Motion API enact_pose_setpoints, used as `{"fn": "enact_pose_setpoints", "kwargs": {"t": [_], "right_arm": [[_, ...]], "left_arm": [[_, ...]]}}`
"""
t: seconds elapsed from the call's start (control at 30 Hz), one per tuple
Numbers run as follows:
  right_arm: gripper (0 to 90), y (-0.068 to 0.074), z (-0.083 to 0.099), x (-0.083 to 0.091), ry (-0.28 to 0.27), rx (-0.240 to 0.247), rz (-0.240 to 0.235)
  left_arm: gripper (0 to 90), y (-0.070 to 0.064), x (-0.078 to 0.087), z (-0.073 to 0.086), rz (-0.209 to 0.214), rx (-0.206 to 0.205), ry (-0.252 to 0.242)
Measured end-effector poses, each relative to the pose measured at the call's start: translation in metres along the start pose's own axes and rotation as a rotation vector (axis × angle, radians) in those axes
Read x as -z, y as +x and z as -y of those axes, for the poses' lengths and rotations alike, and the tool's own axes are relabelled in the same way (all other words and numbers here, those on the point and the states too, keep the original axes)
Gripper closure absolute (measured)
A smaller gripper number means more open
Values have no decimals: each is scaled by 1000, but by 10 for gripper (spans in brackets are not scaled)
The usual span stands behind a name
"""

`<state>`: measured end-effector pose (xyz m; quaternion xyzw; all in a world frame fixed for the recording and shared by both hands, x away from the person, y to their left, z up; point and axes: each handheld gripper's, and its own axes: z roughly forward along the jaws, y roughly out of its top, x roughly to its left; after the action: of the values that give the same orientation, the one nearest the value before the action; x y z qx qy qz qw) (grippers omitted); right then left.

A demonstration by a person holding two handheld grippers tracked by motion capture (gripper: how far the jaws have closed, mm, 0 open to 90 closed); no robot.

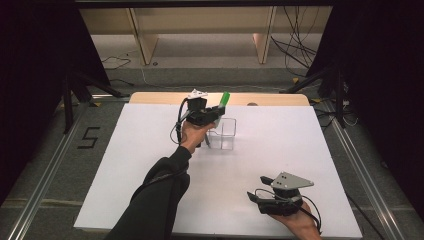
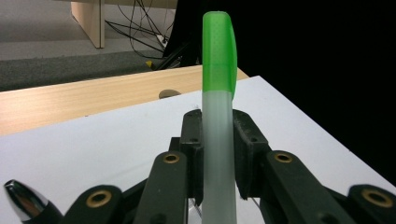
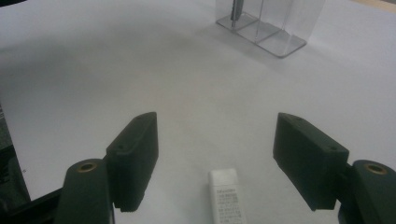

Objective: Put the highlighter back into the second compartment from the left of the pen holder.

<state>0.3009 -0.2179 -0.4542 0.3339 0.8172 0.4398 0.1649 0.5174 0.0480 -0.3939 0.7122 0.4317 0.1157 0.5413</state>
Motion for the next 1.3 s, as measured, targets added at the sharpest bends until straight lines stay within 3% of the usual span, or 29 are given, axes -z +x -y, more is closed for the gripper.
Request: {"fn": "enact_pose_setpoints", "kwargs": {"t": [0.47,0.63,1.3], "right_arm": [[320,0,1,1,4,1,-2],[320,1,2,1,3,3,-3],[320,-1,3,4,2,5,4]], "left_arm": [[764,7,-12,6,-39,3,6],[764,5,-15,8,-48,-22,18],[760,7,-18,15,-44,-13,30]]}}
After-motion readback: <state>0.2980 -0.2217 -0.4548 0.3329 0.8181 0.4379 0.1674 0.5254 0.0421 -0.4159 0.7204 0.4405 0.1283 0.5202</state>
